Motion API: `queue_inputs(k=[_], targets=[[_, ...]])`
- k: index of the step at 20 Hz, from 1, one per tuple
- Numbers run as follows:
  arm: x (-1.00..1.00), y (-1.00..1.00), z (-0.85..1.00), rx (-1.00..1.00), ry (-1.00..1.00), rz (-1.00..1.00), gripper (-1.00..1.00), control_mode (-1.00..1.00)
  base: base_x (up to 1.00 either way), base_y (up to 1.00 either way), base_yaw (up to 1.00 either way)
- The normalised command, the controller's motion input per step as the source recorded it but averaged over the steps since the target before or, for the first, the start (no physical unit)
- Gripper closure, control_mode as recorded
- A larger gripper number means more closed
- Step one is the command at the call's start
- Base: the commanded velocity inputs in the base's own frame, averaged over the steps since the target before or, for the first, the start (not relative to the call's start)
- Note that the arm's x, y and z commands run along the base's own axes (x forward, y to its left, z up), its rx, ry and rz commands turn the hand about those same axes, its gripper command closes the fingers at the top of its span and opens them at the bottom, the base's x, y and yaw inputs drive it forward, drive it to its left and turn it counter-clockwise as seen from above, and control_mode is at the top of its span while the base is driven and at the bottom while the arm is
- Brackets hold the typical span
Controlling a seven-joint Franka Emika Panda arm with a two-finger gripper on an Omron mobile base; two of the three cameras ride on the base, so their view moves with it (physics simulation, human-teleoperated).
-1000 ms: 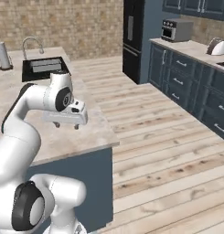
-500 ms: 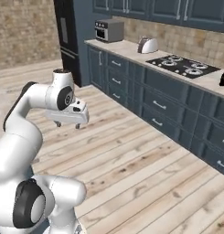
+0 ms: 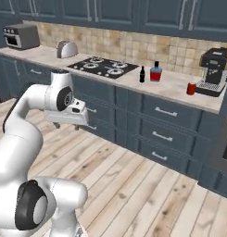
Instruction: Move the drinks to the dining counter.
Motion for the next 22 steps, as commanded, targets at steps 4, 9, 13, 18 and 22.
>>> queue_inputs(k=[4, 9, 13, 18, 22], targets=[[0.0, 0.0, 0.0, 0.0, 0.0, 0.0, -1.0, 1.0, 0.89, -0.08, -0.57], [0.0, 0.0, 0.0, 0.0, 0.0, 0.0, -1.0, 1.0, 0.99, 0.0, -0.46], [0.0, 0.0, 0.0, 0.0, 0.0, 0.0, -1.0, 1.0, 1.0, 0.01, -0.31], [0.0, 0.0, 0.0, 0.0, 0.0, 0.0, -1.0, 1.0, 0.83, 0.0, -0.17], [0.0, 0.0, 0.0, 0.0, 0.0, 0.0, -1.0, 1.0, 0.33, 0.0, -0.09]])
